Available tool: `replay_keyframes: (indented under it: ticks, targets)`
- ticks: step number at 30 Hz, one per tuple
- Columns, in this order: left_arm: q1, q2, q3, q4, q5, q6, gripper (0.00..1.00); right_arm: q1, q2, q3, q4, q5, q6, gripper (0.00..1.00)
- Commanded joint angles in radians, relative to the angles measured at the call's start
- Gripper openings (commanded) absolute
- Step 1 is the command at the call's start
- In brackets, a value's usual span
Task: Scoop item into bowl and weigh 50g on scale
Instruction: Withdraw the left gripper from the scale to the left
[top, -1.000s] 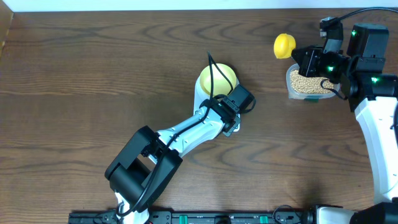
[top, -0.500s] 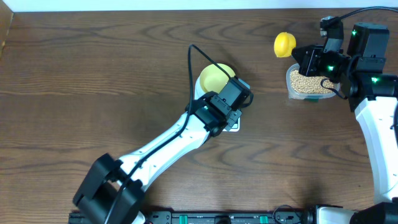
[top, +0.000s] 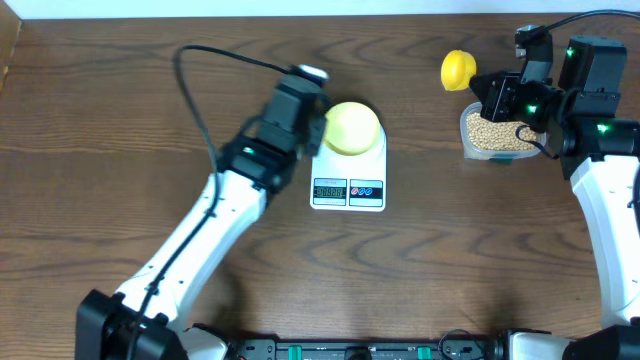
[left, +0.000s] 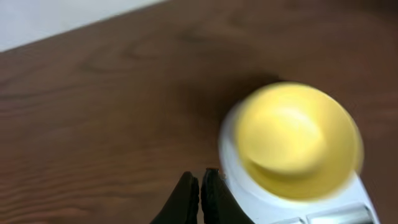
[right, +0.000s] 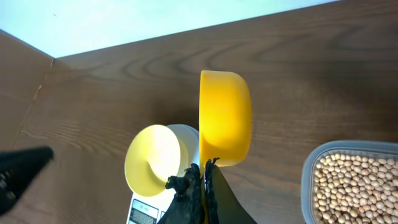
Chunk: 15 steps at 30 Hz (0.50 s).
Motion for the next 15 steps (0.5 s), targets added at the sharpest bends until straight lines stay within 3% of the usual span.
replay_keyframes:
  ticks: [1, 15]
  targets:
    - [0.065, -0.008, -0.003, 0.018, -0.009, 0.003, 0.08, 0.002, -0.005, 0.018, 0.019, 0.022, -0.016, 0.01]
    - [0.113, -0.004, -0.003, 0.018, -0.004, -0.001, 0.08, 0.000, -0.005, 0.018, 0.064, 0.048, -0.016, 0.01]
